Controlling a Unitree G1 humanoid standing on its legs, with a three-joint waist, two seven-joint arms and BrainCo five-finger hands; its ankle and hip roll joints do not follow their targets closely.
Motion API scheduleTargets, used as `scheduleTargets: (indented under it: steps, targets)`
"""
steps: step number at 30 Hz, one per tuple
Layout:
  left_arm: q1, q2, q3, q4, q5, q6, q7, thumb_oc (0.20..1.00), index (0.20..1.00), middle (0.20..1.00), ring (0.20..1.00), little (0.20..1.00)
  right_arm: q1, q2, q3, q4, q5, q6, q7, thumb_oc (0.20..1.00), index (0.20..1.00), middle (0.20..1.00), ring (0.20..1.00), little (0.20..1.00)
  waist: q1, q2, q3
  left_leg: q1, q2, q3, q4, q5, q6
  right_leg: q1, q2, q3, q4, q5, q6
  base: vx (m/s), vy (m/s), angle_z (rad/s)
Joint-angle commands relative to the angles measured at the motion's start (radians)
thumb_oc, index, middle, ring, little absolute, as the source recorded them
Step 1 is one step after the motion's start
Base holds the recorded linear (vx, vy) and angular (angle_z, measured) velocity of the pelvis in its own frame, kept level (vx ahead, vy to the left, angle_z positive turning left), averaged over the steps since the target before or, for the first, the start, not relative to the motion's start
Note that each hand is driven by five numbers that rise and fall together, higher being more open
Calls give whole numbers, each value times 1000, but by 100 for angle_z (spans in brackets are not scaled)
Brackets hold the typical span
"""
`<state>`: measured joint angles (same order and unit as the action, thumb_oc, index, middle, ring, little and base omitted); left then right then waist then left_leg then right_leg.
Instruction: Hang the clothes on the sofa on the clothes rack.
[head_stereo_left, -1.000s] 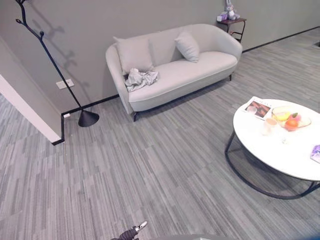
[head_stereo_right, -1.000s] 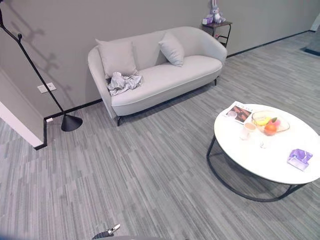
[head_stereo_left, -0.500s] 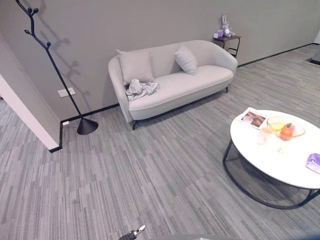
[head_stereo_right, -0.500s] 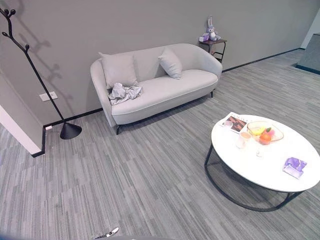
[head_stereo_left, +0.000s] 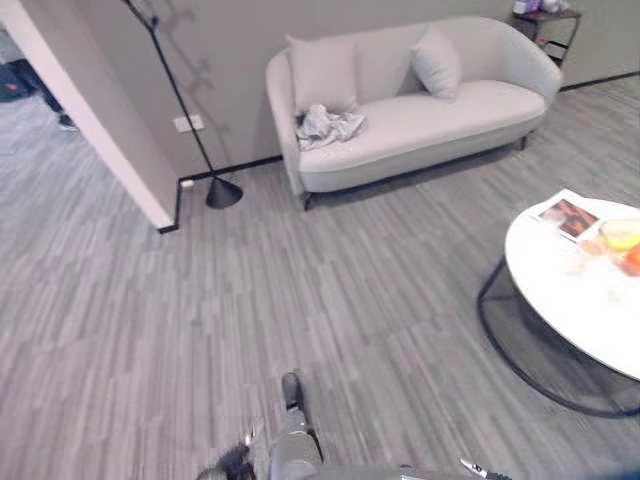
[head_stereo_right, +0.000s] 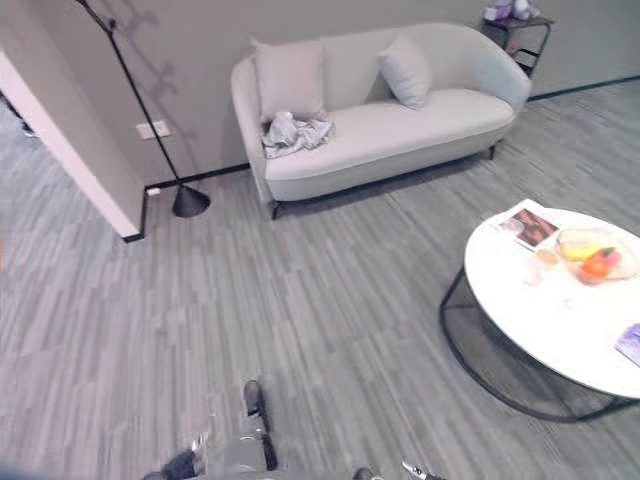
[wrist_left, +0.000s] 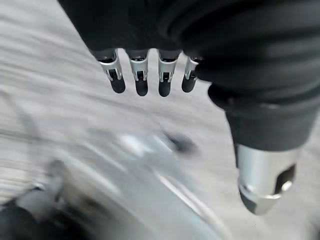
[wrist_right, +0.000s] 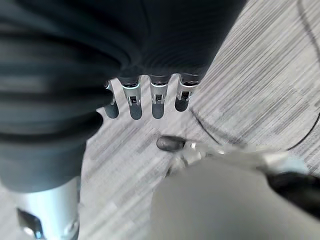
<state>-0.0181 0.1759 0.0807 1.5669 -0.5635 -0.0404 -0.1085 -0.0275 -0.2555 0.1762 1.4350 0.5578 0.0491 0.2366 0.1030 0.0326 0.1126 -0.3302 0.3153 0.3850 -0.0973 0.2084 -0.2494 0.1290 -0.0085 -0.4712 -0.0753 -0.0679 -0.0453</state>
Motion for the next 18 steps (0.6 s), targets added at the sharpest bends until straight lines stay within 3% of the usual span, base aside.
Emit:
scheduleTargets:
  steps: [1, 3, 5, 6, 7, 8, 9, 10, 12, 14, 16, 18]
  targets:
    - [108, 50, 42, -67, 41, 0, -10, 1000, 1000, 1000, 1000, 1000, 31, 33, 44, -26, -60, -3, 27, 1000, 1000, 1000, 1000, 1000, 90, -57, -69, -14, -11, 24, 10, 90, 107, 232, -13, 85, 35, -166, 130, 878, -55, -93]
    - [119, 66, 51, -71, 20, -3, -4, 1000, 1000, 1000, 1000, 1000, 29, 55, 52, -17, -69, 3, 39, 1000, 1000, 1000, 1000, 1000, 139, -96, -94, -15, -61, 10, 47, 111, 122, 273, -61, 93, 87, -172, 155, 883, -31, -50]
    - [112, 71, 52, -75, 11, -4, 0, 1000, 1000, 1000, 1000, 1000, 42, 73, 51, 6, -106, 5, 42, 1000, 1000, 1000, 1000, 1000, 156, -136, -110, -11, -128, 37, 144, 83, 157, 262, -140, 58, 248, -20, 209, 760, 52, -22]
    - [103, 70, 34, -94, 4, -18, 2, 1000, 1000, 1000, 1000, 1000, 44, 74, 62, 8, -133, -2, 41, 1000, 1000, 1000, 1000, 1000, 151, -145, -109, 1, -162, 62, 165, 58, 179, 228, -192, 46, 379, 97, 232, 685, 139, -43]
    - [76, 54, 1, -133, 5, -13, -2, 1000, 1000, 1000, 1000, 1000, 40, 78, 72, 2, -149, -1, 37, 1000, 1000, 1000, 1000, 1000, 135, -147, -113, 28, -195, 85, 176, 16, 208, 184, -248, 45, 495, 215, 254, 656, 185, -10]
    - [52, 55, -21, -164, -1, -17, 14, 1000, 1000, 1000, 1000, 1000, 21, 75, 83, -13, -162, -2, 26, 1000, 1000, 1000, 1000, 1000, 123, -133, -114, 63, -222, 96, 167, -25, 236, 130, -297, 36, 586, 265, 264, 667, 200, 27]
    - [26, 53, -42, -178, -17, -24, 21, 1000, 1000, 1000, 1000, 1000, -1, 68, 97, -39, -160, -8, 19, 1000, 1000, 1000, 1000, 1000, 101, -108, -105, 116, -252, 89, 139, -52, 260, 30, -341, 54, 697, 272, 269, 547, 173, 44]
    - [11, 52, -57, -191, -20, -24, 19, 1000, 1000, 1000, 1000, 1000, -7, 66, 102, -66, -155, -13, 17, 1000, 1000, 1000, 1000, 1000, 79, -81, -96, 165, -264, 74, 117, -73, 264, -40, -352, 51, 708, 213, 251, 518, 97, 53]
    - [-13, 42, -94, -227, -21, -39, 22, 1000, 1000, 1000, 1000, 1000, -20, 57, 122, -147, -137, -30, 7, 1000, 1000, 1000, 1000, 1000, 13, -37, -62, 257, -287, 43, 84, -103, 262, -155, -327, 50, 662, 126, 234, 455, -85, 56]
    - [-32, 71, -89, -227, -3, -42, 30, 1000, 1000, 1000, 1000, 1000, -36, 33, 119, -204, -125, -38, -19, 1000, 1000, 1000, 1000, 1000, -21, -10, -35, 320, -292, 24, 90, -146, 249, -194, -317, 10, 480, 98, 213, 433, -263, 57]
    - [-48, 74, -91, -249, -8, -58, 40, 1000, 1000, 1000, 1000, 1000, -30, 19, 116, -251, -122, -43, -32, 1000, 1000, 1000, 1000, 1000, -45, -5, -24, 346, -293, 13, 112, -191, 225, -219, -343, 9, 249, 135, 221, 416, -321, 60]
    - [-34, 85, -52, -230, 8, -60, 42, 1000, 1000, 1000, 1000, 1000, -20, 8, 60, -227, -108, -39, -50, 1000, 1000, 1000, 1000, 1000, -47, 7, -26, 370, -287, -26, 142, -240, 202, -227, -406, 32, 75, 235, 261, 502, -351, 67]
